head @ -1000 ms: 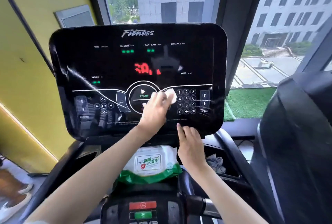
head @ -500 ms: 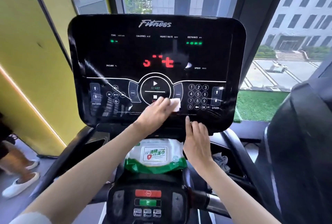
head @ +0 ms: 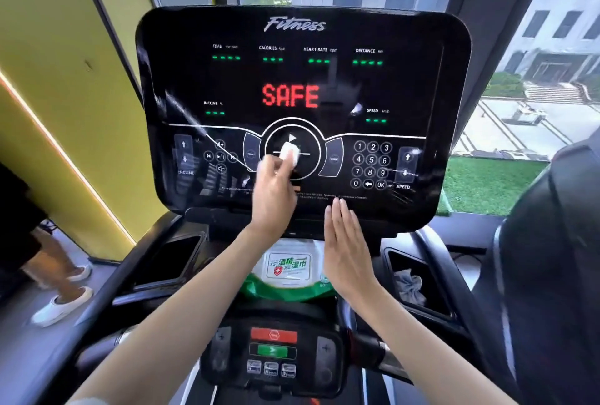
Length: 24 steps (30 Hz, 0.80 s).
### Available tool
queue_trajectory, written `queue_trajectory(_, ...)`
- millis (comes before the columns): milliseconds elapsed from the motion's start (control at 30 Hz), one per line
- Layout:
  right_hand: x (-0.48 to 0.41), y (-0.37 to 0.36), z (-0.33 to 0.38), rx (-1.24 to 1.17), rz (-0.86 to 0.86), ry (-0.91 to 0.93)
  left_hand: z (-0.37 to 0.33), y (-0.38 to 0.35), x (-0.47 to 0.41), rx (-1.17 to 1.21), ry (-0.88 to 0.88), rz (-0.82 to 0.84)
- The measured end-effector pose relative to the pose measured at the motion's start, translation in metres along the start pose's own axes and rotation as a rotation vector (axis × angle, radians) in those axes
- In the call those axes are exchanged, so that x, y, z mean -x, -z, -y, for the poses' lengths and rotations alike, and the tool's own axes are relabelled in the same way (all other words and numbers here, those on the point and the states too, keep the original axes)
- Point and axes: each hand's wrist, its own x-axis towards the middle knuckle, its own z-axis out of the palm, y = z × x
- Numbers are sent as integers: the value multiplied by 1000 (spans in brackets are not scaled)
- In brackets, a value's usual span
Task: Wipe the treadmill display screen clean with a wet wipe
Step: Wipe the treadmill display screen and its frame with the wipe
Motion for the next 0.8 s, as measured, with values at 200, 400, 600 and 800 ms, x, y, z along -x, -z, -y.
queue_trajectory(200, 1, -3, 0, -4, 8, -7, 4, 1, 11, -14, -314, 335)
queue_trajectory(400, 1, 0, 6, -14, 18, -17, 0, 2, 12, -2, -95, 104)
queue_trajectory(600, -13, -1, 37, -60, 7, 137, 19, 19, 8, -67, -284, 212)
queue_trajectory(800, -37, 0, 68, -81, 17, 205, 67, 60, 7, -17, 314, -128)
